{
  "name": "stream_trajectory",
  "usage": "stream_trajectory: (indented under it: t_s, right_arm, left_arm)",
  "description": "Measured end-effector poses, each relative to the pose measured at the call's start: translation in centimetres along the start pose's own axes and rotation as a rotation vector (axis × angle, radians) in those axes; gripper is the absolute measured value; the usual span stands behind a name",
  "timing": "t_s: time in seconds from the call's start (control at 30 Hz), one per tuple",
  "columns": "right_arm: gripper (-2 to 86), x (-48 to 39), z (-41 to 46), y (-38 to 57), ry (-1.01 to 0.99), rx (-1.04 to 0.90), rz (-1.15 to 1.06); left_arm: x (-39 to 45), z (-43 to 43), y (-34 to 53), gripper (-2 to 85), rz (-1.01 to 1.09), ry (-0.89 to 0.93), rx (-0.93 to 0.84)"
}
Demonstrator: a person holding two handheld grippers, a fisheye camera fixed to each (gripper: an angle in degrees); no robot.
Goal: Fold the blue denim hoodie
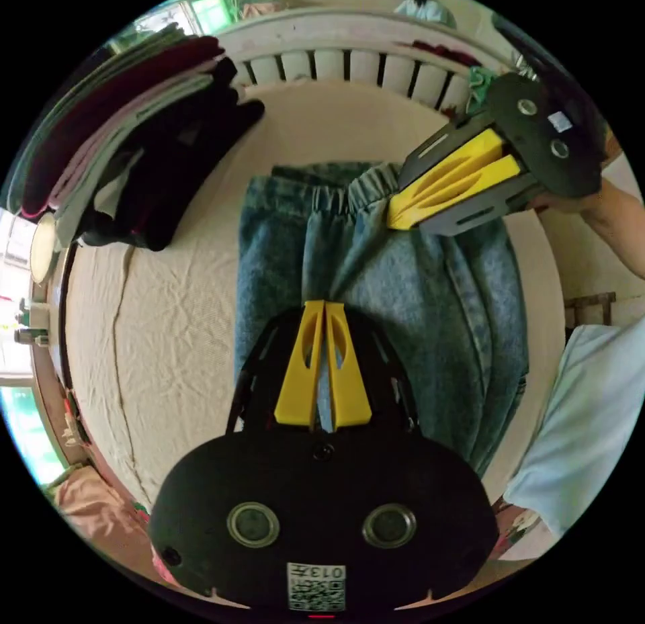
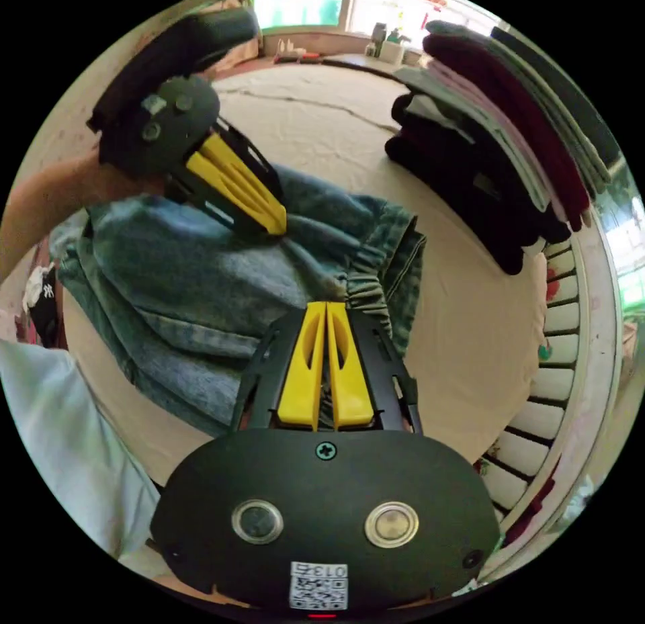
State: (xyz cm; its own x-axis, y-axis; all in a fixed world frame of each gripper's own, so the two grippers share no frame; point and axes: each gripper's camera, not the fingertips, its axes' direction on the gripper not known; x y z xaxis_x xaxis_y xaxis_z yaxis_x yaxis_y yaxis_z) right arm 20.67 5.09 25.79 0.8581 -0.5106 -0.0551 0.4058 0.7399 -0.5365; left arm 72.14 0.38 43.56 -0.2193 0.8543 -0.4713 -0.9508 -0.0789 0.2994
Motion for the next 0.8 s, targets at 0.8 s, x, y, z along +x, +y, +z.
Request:
stream_trajectory:
  t_s: [0.8]
  right_arm:
    - [0.1, -14.5, 2.2, -3.2, -0.365, 0.130, -0.130]
  left_arm:
    - [10.5, -5.7, 37.5, -0.4, -0.385, -0.056, 0.092]
